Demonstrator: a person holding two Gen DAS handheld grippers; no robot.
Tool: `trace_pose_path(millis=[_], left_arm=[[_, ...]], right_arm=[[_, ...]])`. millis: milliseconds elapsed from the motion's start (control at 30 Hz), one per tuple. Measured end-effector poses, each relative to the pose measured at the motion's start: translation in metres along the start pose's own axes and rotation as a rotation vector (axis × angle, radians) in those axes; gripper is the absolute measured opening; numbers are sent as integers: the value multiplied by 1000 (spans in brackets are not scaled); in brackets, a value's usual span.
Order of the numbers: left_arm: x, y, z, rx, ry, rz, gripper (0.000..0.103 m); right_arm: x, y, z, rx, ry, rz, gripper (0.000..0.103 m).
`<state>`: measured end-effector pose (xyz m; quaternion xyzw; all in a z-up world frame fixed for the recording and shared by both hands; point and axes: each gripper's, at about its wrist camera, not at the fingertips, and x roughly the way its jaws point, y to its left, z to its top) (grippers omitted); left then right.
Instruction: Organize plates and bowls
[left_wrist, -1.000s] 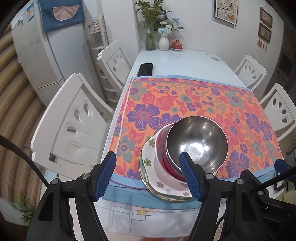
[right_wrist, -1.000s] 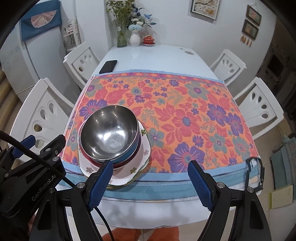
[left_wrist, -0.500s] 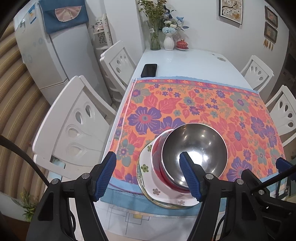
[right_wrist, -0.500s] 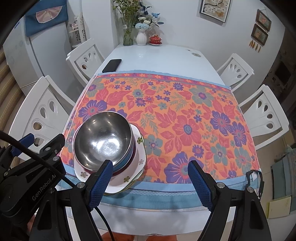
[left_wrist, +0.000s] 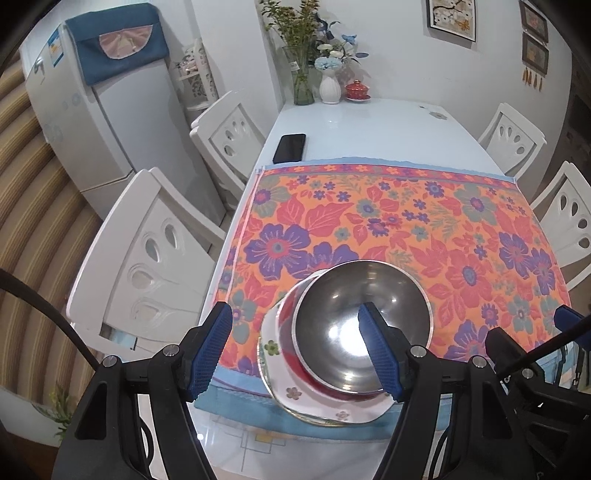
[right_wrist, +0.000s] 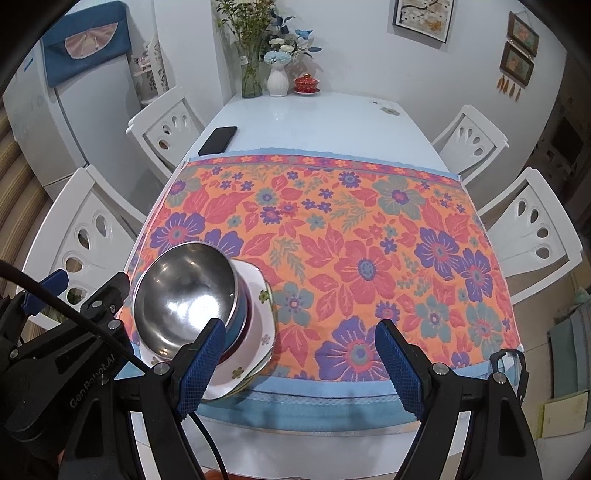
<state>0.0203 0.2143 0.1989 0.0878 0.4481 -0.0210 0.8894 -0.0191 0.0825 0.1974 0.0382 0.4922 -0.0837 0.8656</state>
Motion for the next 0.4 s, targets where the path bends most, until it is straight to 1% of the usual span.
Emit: trace_pose_path(millis=[167, 400], left_arm=[[-1, -21, 4, 12, 4, 3, 69], [-11, -56, 11, 39, -67, 26, 69]], right_arm=[[0, -21, 3, 19, -4, 3, 81], [-1, -55, 7, 39, -10, 3, 81]])
